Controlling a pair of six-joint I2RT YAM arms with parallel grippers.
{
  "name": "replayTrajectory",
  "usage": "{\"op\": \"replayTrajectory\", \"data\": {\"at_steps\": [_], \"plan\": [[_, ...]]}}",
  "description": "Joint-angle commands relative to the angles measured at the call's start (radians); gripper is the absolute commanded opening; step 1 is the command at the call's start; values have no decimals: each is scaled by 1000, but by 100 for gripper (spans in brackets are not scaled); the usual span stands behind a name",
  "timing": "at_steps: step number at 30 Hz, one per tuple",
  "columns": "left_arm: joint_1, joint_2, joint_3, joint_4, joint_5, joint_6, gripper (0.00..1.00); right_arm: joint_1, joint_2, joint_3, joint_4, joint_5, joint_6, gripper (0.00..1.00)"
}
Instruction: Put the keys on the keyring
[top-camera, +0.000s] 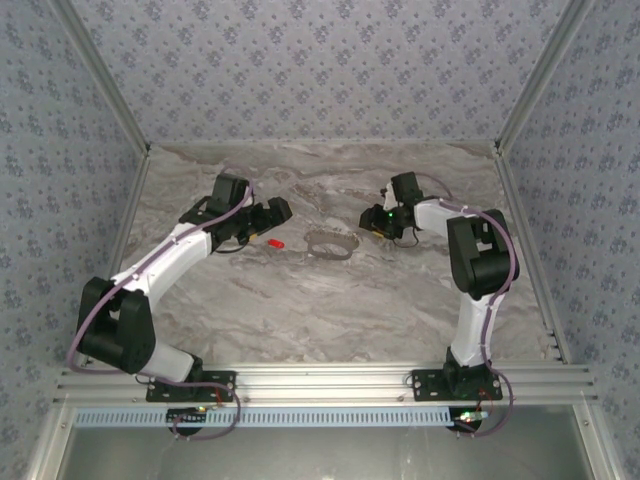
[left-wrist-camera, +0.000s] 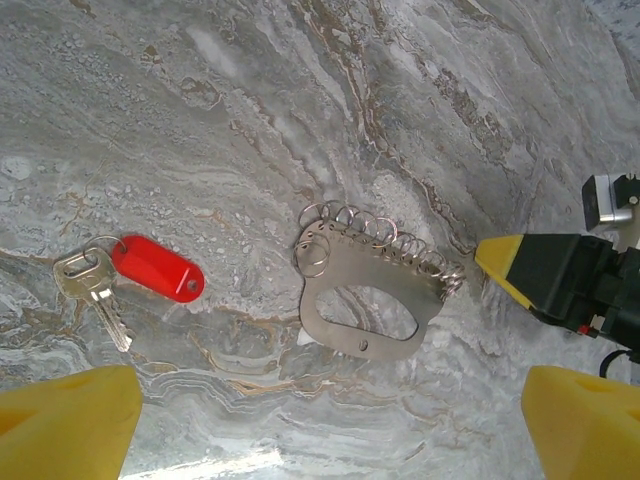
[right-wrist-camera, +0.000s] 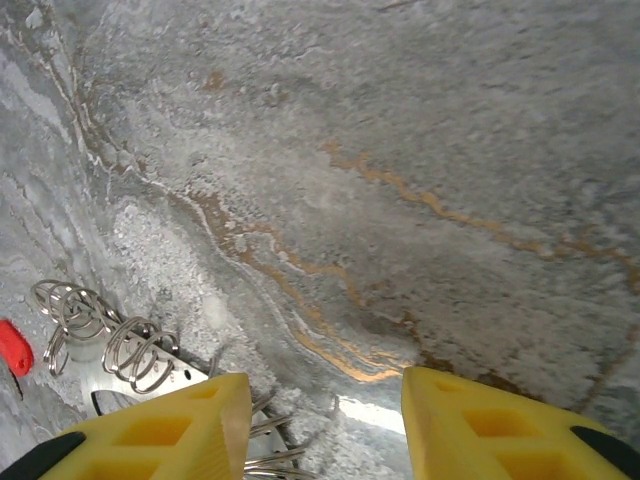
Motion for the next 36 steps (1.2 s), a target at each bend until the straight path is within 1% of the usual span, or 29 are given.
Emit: {"op": "replayTrajectory", "data": {"at_steps": [1, 5, 7, 13, 22, 32, 33, 36], "plan": [[-5, 17, 1, 29, 21, -15, 98, 20, 19, -4, 7, -27, 11, 46], [-5, 27, 7, 29, 22, -19, 98, 33, 8, -17, 11, -37, 9, 46], [-5, 31, 10, 32, 24, -19, 98, 37, -2, -57, 17, -40, 10, 46], [-8, 40, 15, 35, 27, -21, 98, 49, -29, -105, 38, -53, 19, 45], [-15, 40, 12, 34, 27, -21, 98, 82, -61, -151, 59, -82, 24, 43], [-18, 39, 4, 38, 26, -21, 98, 101, -78, -171, 69, -83, 36, 41], [-19, 40, 4, 38, 26, -23, 98, 102, -78, -173, 71, -82, 37, 40], [-19, 38, 3, 38, 25, -21, 98, 104, -78, -177, 71, -87, 36, 32]]}}
